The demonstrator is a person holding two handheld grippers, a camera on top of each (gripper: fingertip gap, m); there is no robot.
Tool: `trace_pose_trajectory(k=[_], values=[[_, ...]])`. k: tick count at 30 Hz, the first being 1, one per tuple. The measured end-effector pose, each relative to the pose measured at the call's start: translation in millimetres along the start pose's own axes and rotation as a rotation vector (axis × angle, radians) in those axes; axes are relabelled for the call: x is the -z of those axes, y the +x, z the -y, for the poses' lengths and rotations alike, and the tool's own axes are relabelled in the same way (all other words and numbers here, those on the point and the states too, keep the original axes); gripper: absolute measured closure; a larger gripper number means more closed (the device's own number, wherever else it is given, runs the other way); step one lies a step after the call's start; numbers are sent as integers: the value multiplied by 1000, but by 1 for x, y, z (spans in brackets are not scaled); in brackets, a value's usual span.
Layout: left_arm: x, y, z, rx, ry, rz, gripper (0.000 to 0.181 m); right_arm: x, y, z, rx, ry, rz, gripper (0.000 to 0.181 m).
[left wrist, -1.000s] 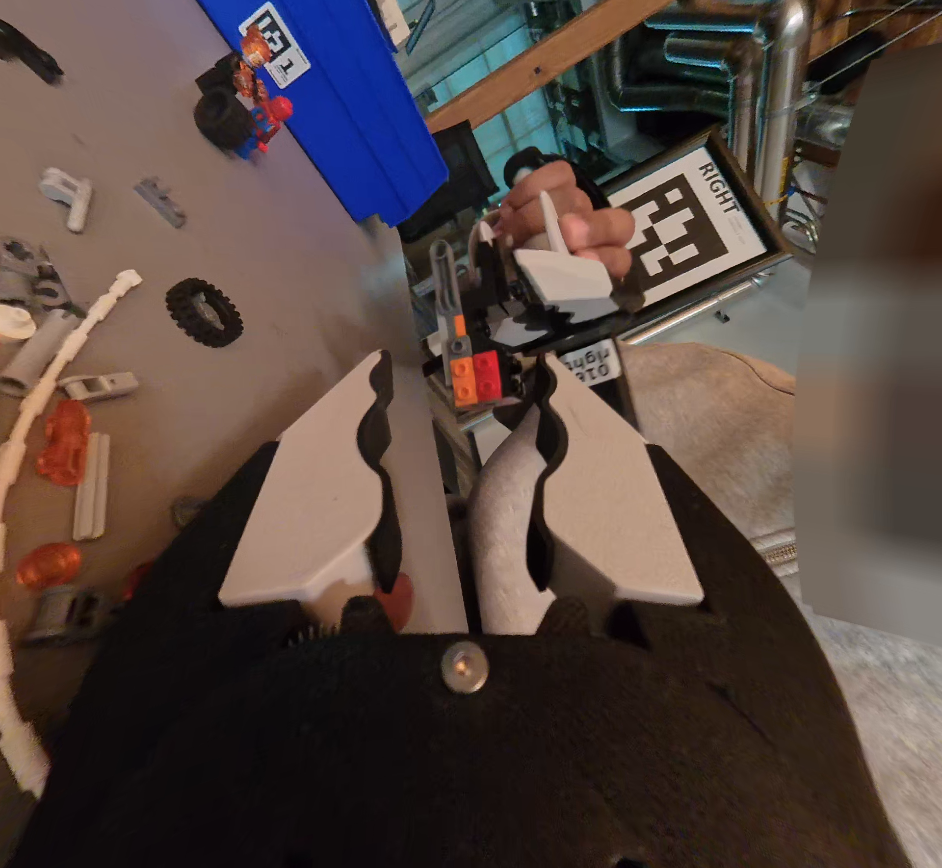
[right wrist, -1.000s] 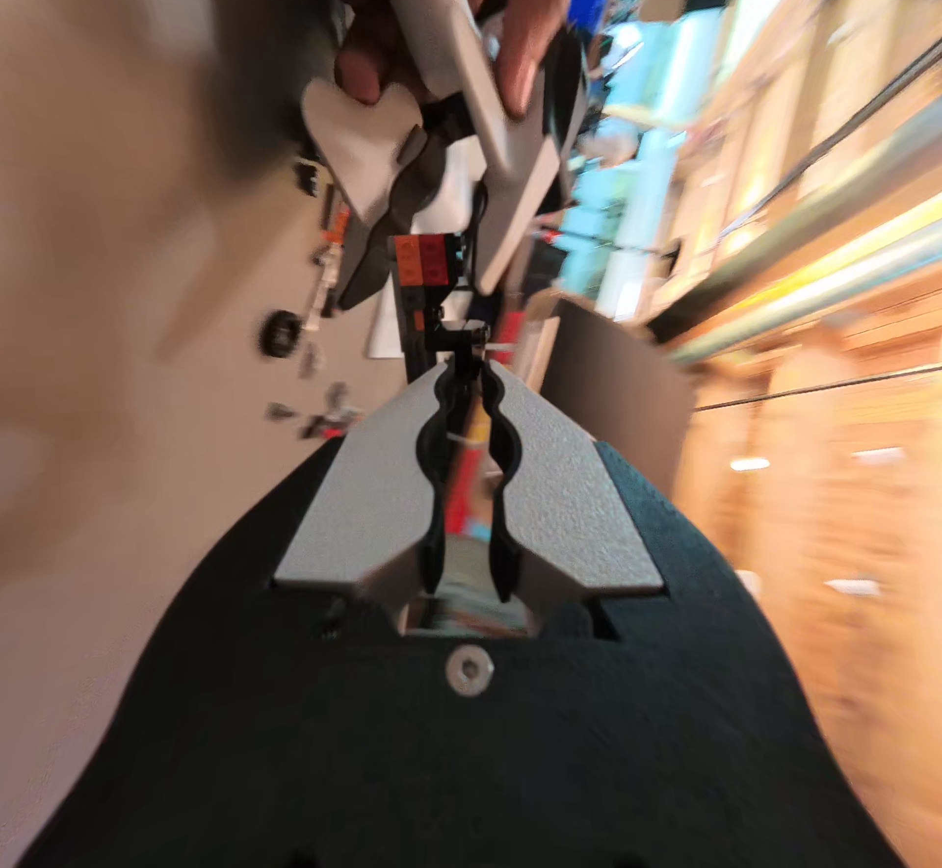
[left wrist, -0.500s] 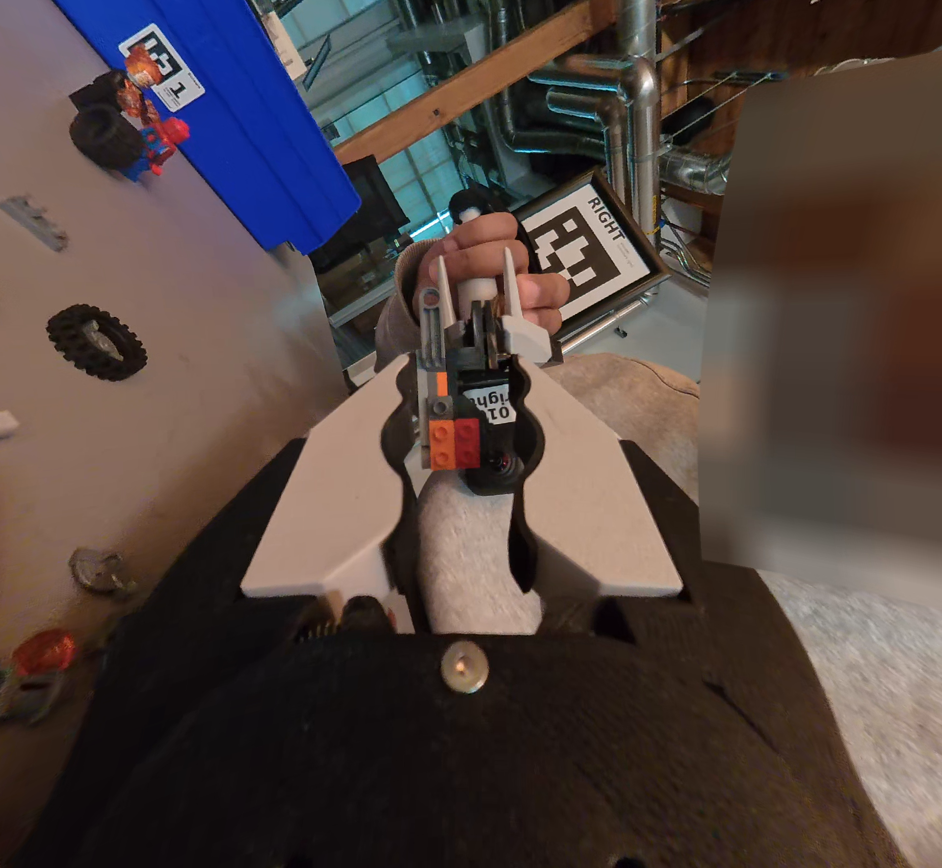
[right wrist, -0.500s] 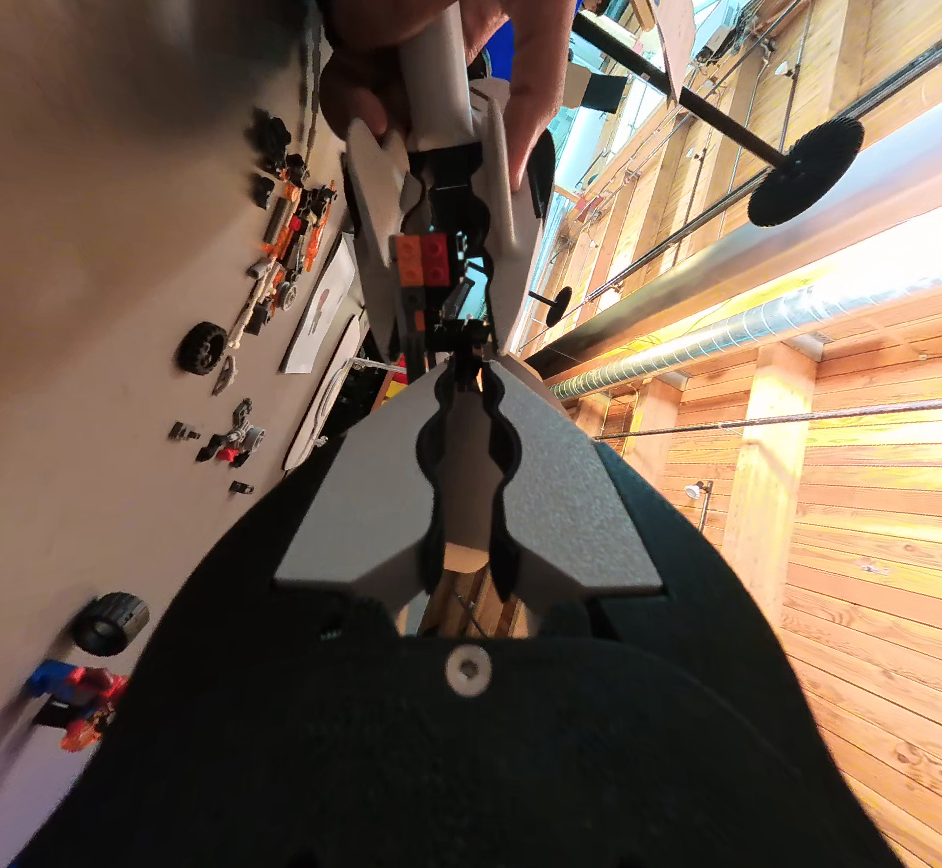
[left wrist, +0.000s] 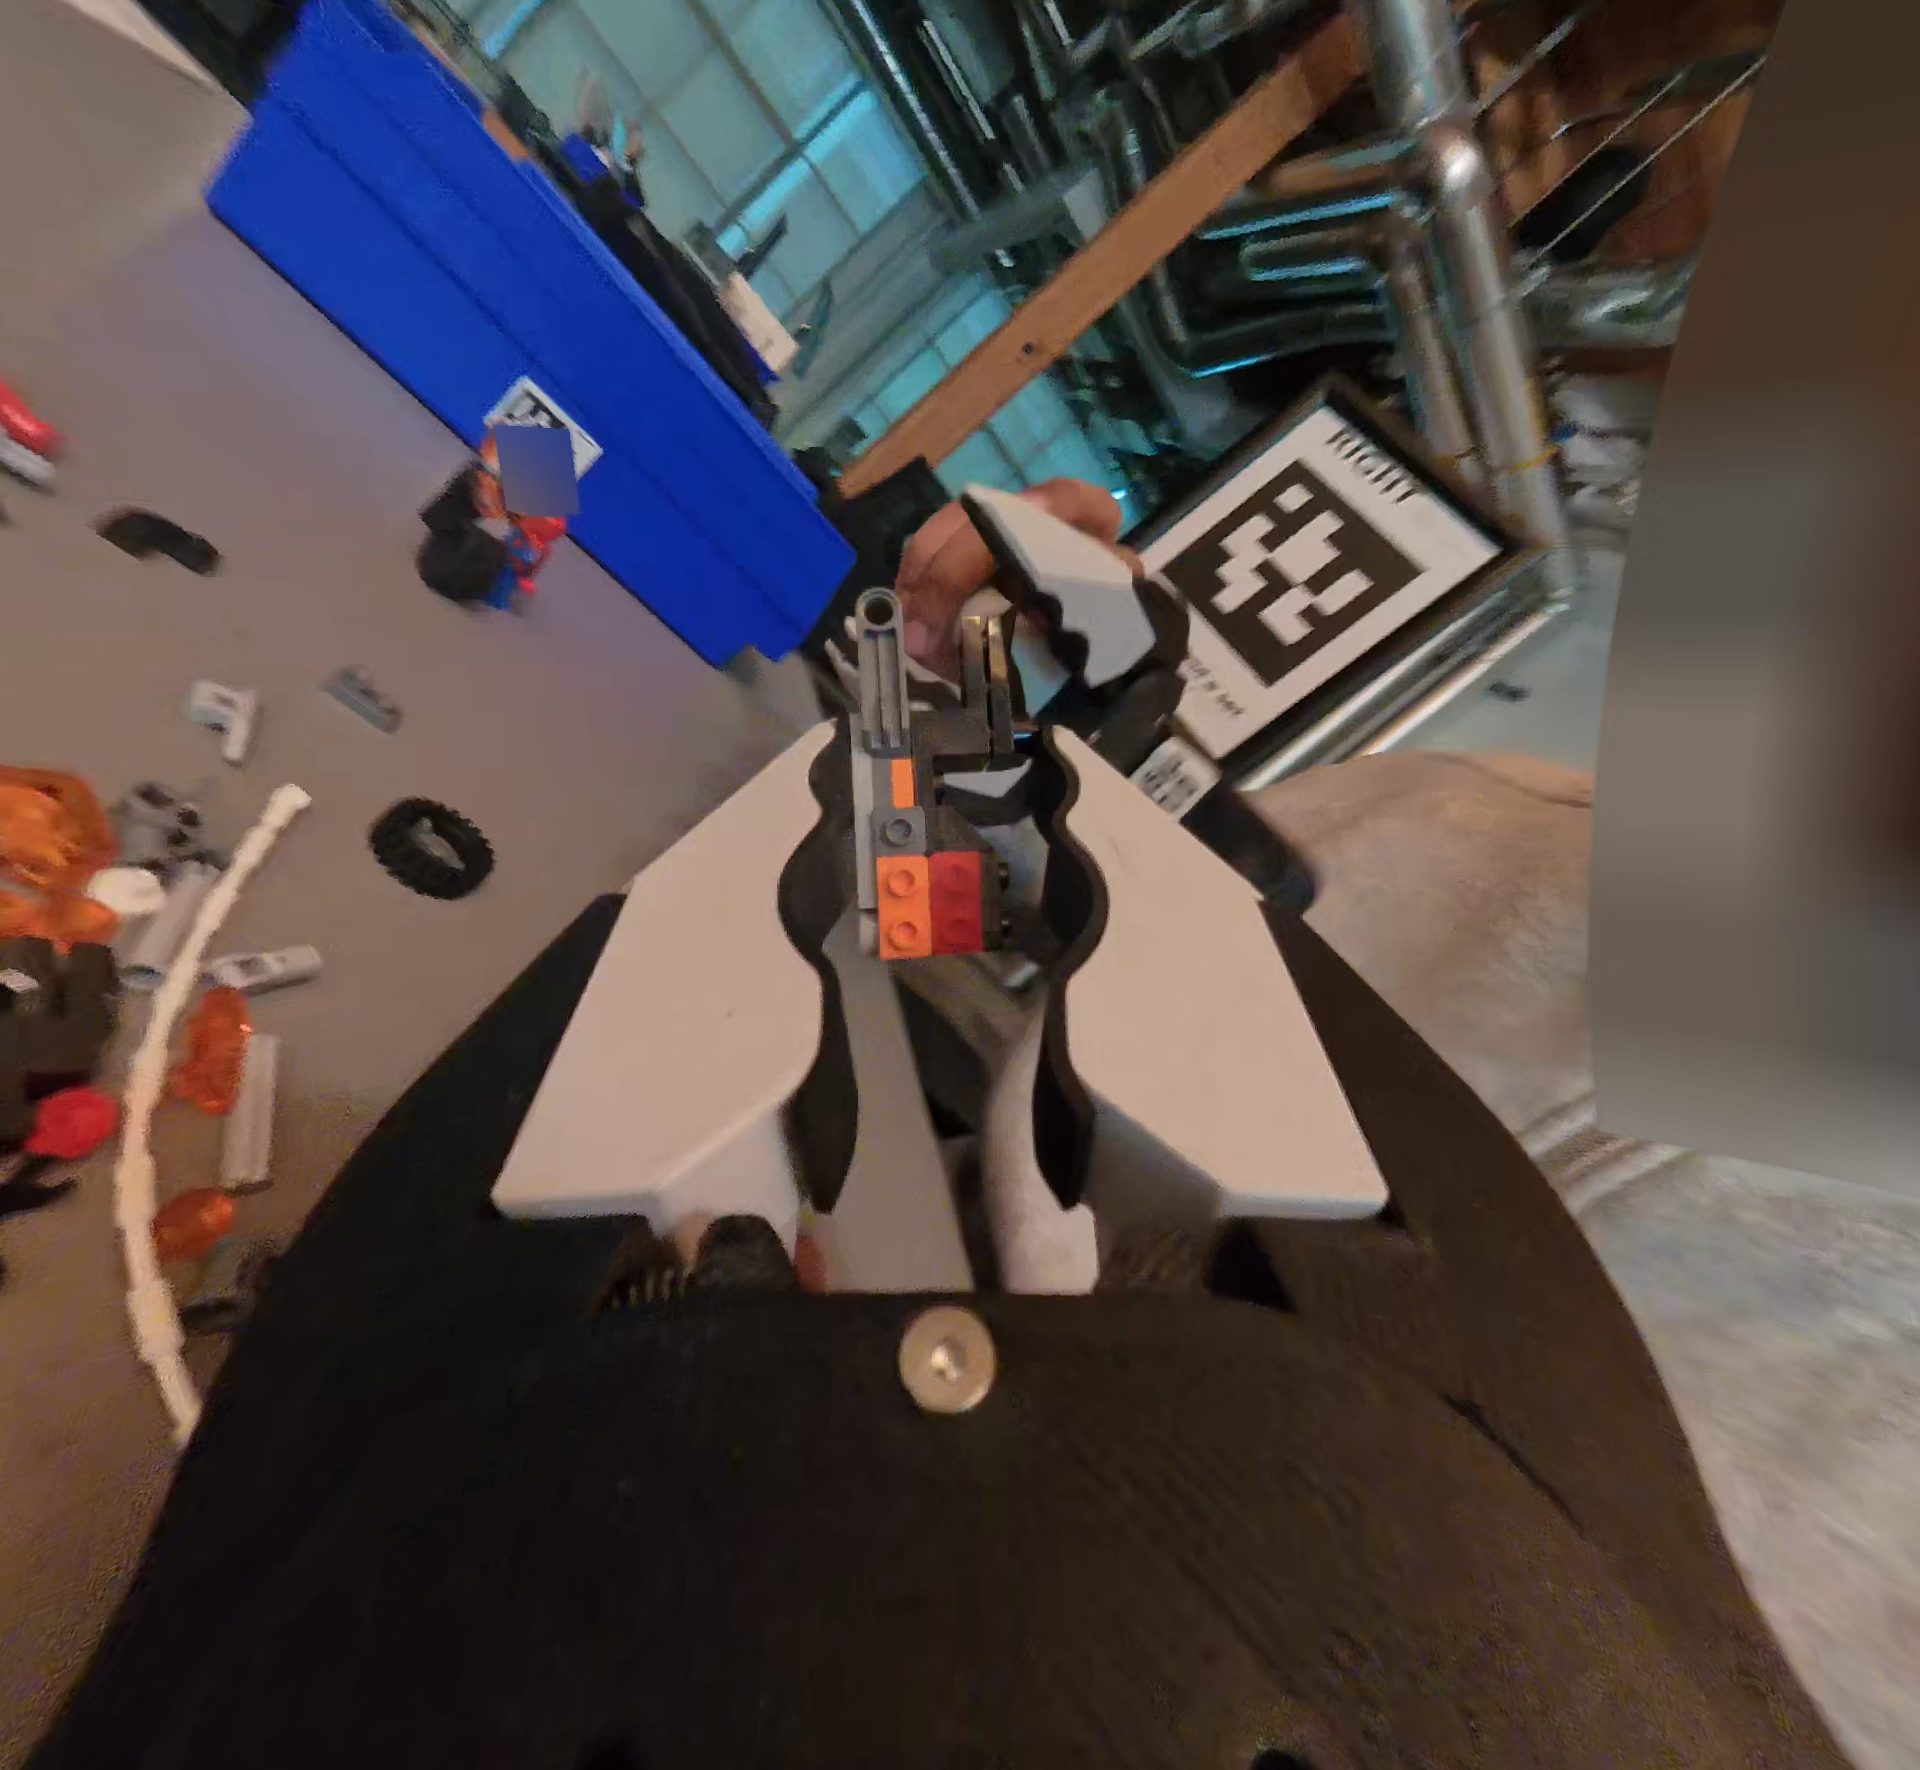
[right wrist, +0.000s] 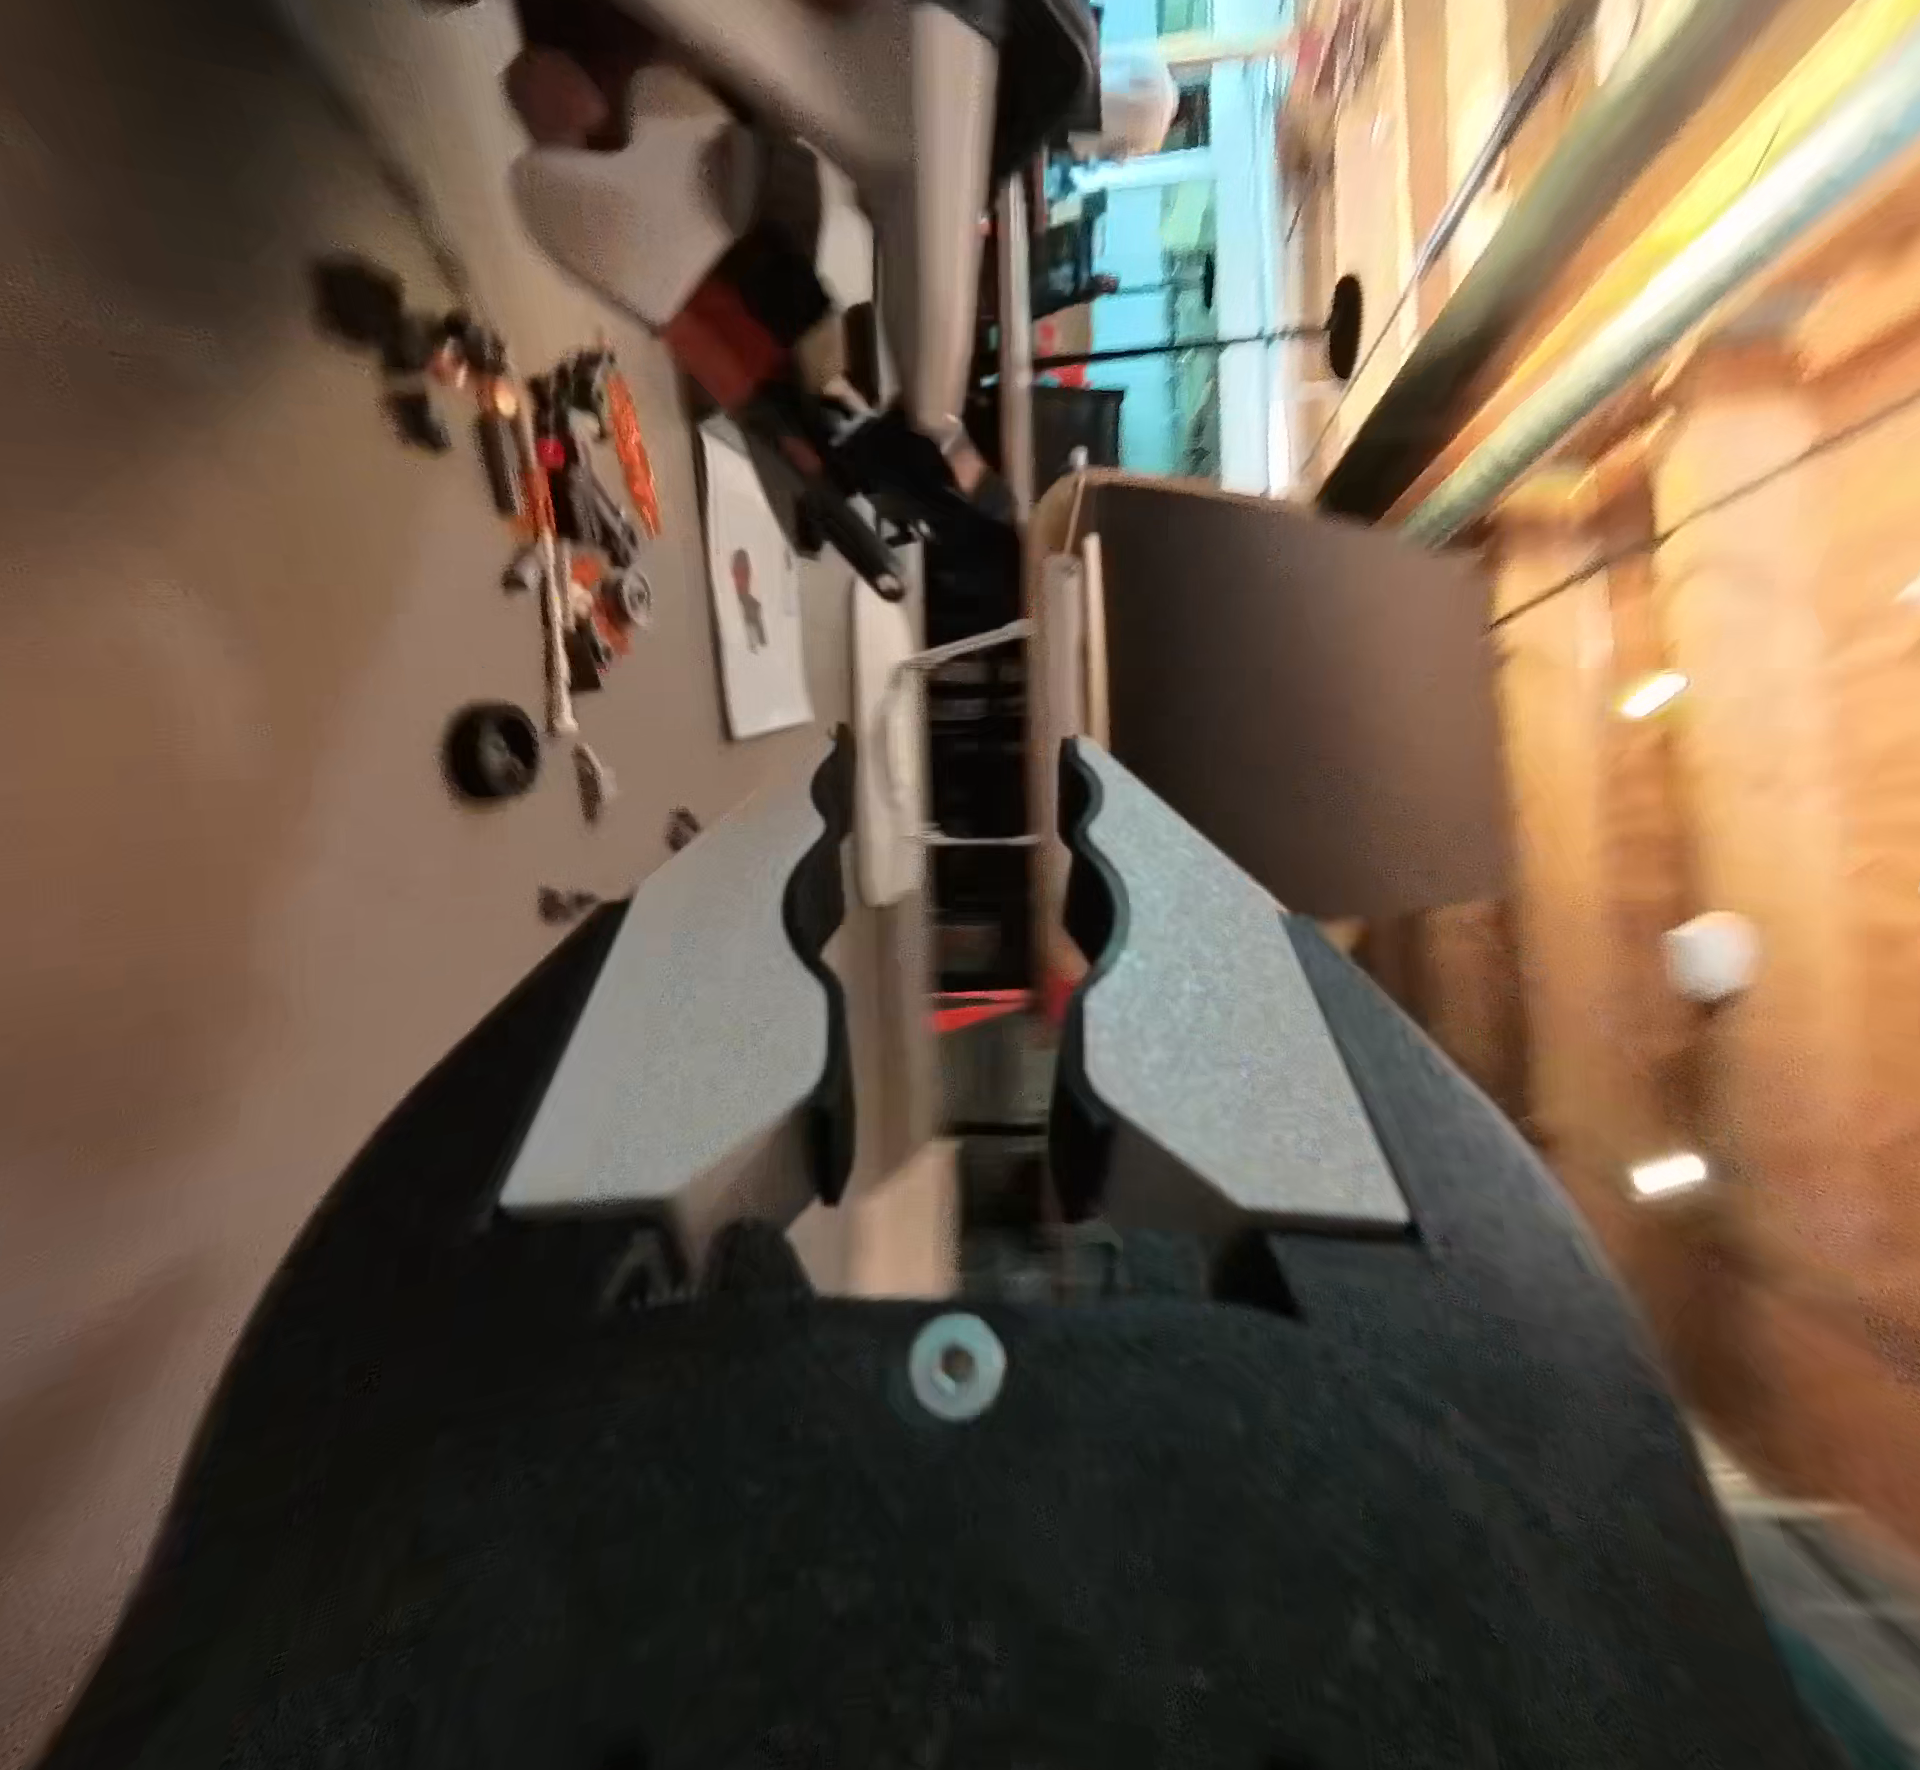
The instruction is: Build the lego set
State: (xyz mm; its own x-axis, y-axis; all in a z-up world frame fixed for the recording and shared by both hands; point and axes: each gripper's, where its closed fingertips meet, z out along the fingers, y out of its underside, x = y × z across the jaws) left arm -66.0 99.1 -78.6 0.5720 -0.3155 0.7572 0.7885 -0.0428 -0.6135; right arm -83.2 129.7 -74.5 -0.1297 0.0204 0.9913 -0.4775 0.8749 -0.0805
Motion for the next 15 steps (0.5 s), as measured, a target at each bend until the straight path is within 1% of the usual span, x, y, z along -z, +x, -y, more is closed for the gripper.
trace_pose_trajectory(k=[1,3,5,7,8,10,13,15], values=[[0,0,0,-60,-6,39,150,0,2,-3,-166,1,27,140],[-2,0,0,-198,-31,118,150,1,5,3,-564,64,97,128],[-6,4,-2,-340,-54,175,149,3,13,13,-945,177,158,119],[-9,9,-4,-459,-70,208,149,6,21,22,-1232,330,210,116],[-10,12,-5,-507,-74,218,149,9,25,25,-1325,410,226,116],[-12,17,-6,-588,-78,229,149,11,25,29,-1428,512,251,125],[-14,21,-10,-682,-94,252,149,11,16,38,-1464,588,306,129],[-17,19,-14,-722,-121,269,149,13,16,41,-1493,650,318,132]])
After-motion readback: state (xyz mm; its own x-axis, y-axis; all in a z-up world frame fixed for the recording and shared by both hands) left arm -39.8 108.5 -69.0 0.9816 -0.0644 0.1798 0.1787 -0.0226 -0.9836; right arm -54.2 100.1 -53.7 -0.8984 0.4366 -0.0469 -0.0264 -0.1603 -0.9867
